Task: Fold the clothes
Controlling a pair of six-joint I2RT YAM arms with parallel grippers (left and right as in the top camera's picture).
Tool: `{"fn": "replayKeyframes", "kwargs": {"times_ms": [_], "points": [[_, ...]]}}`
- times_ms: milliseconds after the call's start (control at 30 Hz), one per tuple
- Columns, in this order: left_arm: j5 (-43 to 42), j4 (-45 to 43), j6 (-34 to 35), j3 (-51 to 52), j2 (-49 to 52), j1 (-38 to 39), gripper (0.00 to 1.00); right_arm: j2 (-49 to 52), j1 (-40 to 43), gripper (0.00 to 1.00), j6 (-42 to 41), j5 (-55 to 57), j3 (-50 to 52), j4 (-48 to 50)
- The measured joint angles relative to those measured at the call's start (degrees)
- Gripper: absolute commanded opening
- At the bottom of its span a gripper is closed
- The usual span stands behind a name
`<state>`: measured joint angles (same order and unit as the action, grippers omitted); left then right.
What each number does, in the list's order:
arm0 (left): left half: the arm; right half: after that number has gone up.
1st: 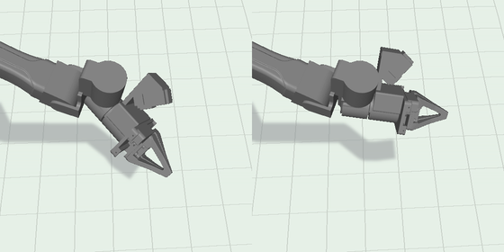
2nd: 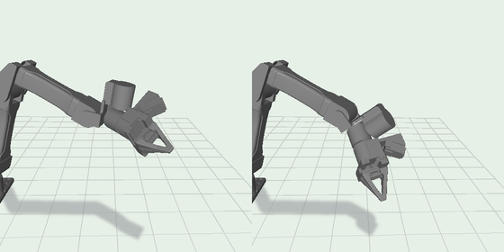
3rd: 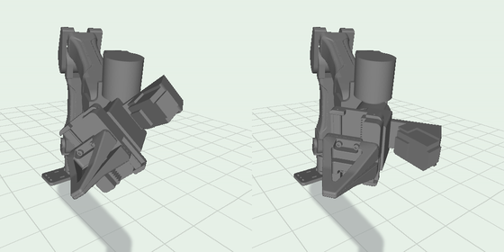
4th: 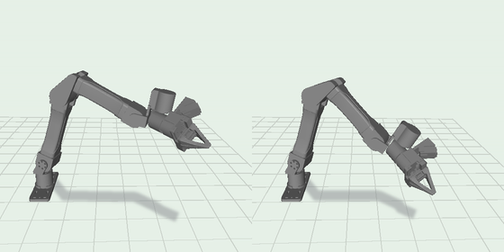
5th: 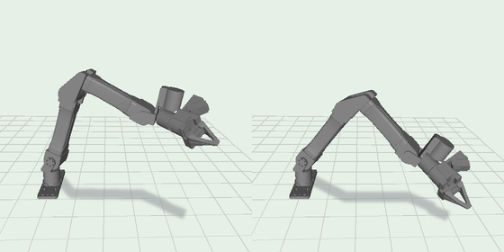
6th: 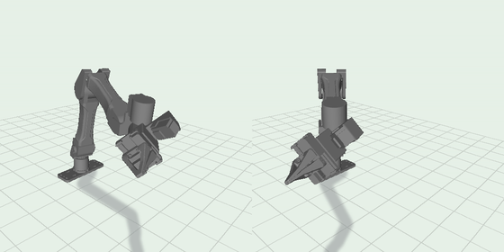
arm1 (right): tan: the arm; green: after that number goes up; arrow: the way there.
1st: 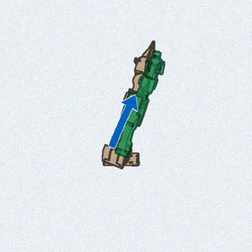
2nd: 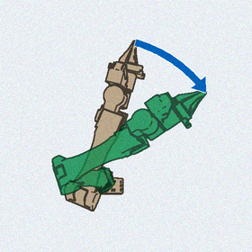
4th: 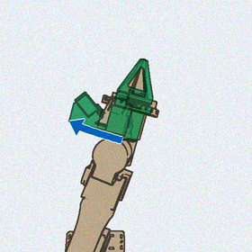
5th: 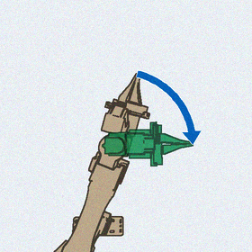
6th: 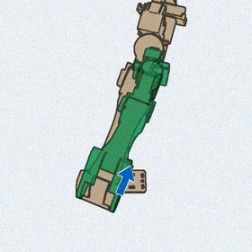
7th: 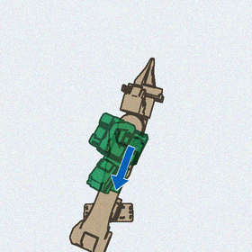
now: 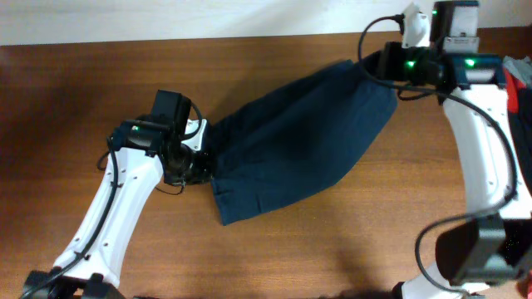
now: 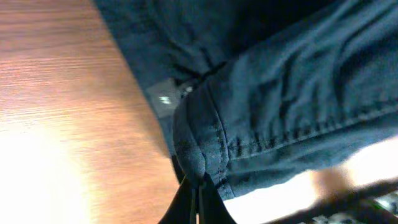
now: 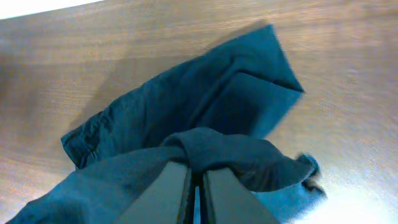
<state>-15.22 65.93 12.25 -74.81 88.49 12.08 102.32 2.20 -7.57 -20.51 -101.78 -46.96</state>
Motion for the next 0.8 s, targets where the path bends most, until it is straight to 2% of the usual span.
{"fn": "replayKeyframes", "kwargs": {"times_ms": [100,300,433,700,733,800], "points": [[6.7,-1.2,0.9,0.0,1.9,0.0,0.01,5.4,-1.6,0.05,0.0,-0.6,0.0,1.8],[17.0,-9.6,4.9,0.0,5.7,0.0,0.01,13.4,-3.0,0.06,-1.8,-1.0,0.0,6.1],[20.3,-15.0,6.3,0.0,9.2,0.0,0.01,15.8,-3.0,0.06,-2.9,-1.1,0.0,8.6],[25.1,-16.4,10.0,0.0,18.9,-0.2,0.01,20.4,-3.0,0.06,-3.2,-1.4,0.0,13.1],[25.4,-16.9,10.8,0.0,20.0,-0.4,0.01,21.3,-3.0,0.09,-3.2,-1.5,0.0,13.8],[25.8,-18.0,11.9,0.0,21.4,-0.7,0.01,22.8,-3.1,0.24,-3.2,-1.7,0.0,15.1]]}}
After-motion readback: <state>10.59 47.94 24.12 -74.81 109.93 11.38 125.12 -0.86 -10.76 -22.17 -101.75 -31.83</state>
